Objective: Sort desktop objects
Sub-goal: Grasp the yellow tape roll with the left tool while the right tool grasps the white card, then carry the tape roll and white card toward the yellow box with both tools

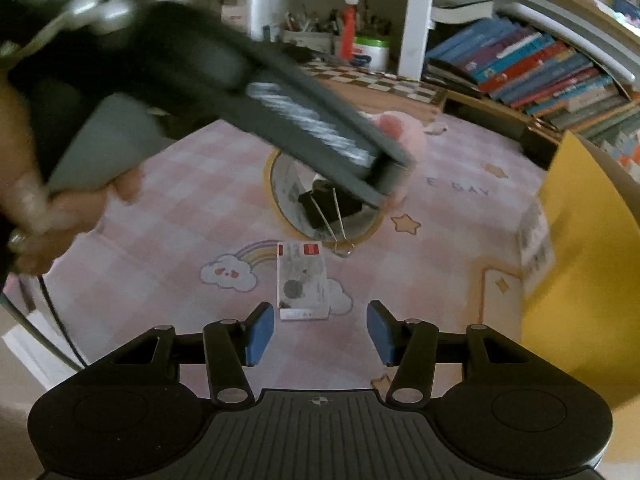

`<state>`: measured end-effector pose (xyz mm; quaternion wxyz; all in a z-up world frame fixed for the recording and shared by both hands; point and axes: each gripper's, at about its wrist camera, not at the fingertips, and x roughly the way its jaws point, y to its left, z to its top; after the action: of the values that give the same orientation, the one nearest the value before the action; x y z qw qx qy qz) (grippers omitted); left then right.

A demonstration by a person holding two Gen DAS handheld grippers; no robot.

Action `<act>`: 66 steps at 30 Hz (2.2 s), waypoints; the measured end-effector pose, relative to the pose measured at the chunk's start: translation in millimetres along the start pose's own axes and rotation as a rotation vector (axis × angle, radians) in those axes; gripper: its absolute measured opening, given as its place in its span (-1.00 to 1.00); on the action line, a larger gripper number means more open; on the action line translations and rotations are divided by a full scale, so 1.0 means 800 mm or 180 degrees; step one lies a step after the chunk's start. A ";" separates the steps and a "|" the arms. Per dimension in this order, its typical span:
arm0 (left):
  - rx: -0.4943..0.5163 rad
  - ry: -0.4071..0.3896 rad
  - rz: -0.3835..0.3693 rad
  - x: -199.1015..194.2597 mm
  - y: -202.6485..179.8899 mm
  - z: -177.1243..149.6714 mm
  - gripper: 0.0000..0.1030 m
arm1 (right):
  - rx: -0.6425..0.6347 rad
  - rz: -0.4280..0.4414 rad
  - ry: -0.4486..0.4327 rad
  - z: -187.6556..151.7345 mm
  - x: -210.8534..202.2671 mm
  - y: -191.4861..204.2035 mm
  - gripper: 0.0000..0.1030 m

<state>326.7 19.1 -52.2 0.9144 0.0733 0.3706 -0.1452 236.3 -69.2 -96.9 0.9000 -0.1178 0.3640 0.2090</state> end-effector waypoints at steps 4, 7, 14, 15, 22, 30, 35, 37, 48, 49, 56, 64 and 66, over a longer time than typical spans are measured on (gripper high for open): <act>0.0140 0.0219 0.0022 0.030 -0.014 0.010 1.00 | -0.0019 0.0056 -0.0020 0.004 0.013 -0.003 0.00; 0.0132 0.0405 0.0059 0.049 -0.015 0.010 0.97 | -0.0075 0.0084 -0.0077 0.007 0.018 -0.004 0.00; -0.0098 0.0523 -0.0116 0.056 0.003 0.013 0.74 | -0.0179 0.0158 -0.0127 0.015 0.027 -0.006 -0.17; -0.0176 0.0525 -0.0158 0.052 0.008 0.016 0.73 | -0.0207 0.0217 -0.0117 0.016 0.027 -0.006 -0.46; -0.1238 0.0104 -0.0701 -0.004 0.051 0.042 0.73 | -0.0239 0.0123 -0.0038 0.027 0.020 -0.024 -0.44; -0.2050 0.0369 -0.0932 -0.017 0.067 -0.008 0.72 | 0.0041 -0.0045 0.0131 0.021 -0.007 -0.056 -0.44; -0.2018 0.0263 -0.0833 -0.041 0.064 -0.022 0.72 | 0.0149 -0.0150 0.0176 0.010 -0.020 -0.061 -0.44; -0.2074 0.0438 -0.0821 -0.034 0.059 -0.039 0.72 | 0.0190 -0.0182 0.0158 0.012 -0.023 -0.061 -0.44; -0.1650 -0.0029 -0.0715 -0.098 0.050 -0.050 0.73 | 0.0360 -0.0316 -0.0013 0.011 -0.066 -0.051 -0.44; -0.1599 -0.0076 -0.0712 -0.108 0.048 -0.054 0.73 | 0.0409 -0.0306 -0.0035 0.012 -0.073 -0.051 -0.44; -0.1388 -0.0369 -0.0738 -0.169 0.034 -0.080 0.73 | 0.0788 -0.0216 -0.0192 0.013 -0.134 -0.042 -0.44; -0.1487 -0.0446 -0.0791 -0.226 0.029 -0.131 0.73 | 0.0927 -0.0309 -0.0210 -0.021 -0.183 -0.006 -0.44; -0.1477 -0.0451 -0.0800 -0.238 0.026 -0.143 0.73 | 0.0949 -0.0355 -0.0221 -0.030 -0.195 0.002 -0.44</act>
<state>128.2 106.8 -0.4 0.9052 -0.1950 0.3353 -0.1735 120.5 -122.0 -4.2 0.9297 0.0043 0.3526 0.1064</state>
